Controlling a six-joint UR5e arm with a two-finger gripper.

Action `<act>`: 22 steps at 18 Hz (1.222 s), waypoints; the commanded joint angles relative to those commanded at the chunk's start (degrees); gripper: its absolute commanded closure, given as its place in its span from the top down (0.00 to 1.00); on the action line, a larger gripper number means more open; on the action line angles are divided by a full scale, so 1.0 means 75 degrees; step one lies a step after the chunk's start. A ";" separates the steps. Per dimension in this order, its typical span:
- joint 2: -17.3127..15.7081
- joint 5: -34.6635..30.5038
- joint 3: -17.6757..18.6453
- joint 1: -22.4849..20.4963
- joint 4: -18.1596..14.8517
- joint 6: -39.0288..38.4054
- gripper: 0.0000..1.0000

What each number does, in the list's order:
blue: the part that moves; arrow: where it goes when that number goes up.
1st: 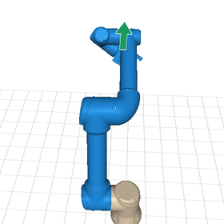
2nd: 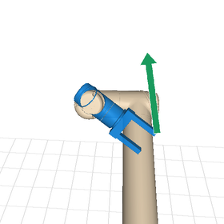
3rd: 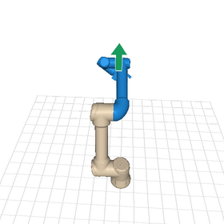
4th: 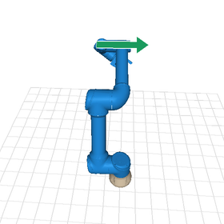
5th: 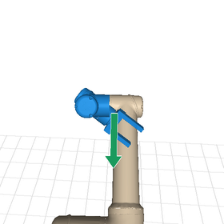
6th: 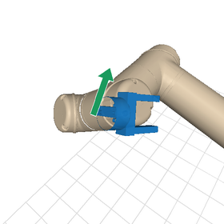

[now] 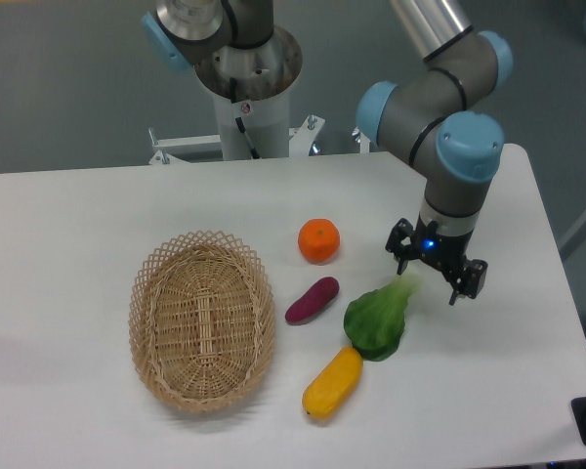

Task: Pick up the green vegetable from the table
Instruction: 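Move the open gripper down over the green bok choy stem, then close the gripper on the bok choy's white stem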

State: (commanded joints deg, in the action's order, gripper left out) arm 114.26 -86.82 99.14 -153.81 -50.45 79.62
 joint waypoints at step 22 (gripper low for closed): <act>0.0270 -0.0342 0.0833 0.0000 0.0996 0.0470 0.74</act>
State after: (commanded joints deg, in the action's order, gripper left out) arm 116.28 -89.38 105.38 -153.81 -42.98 83.15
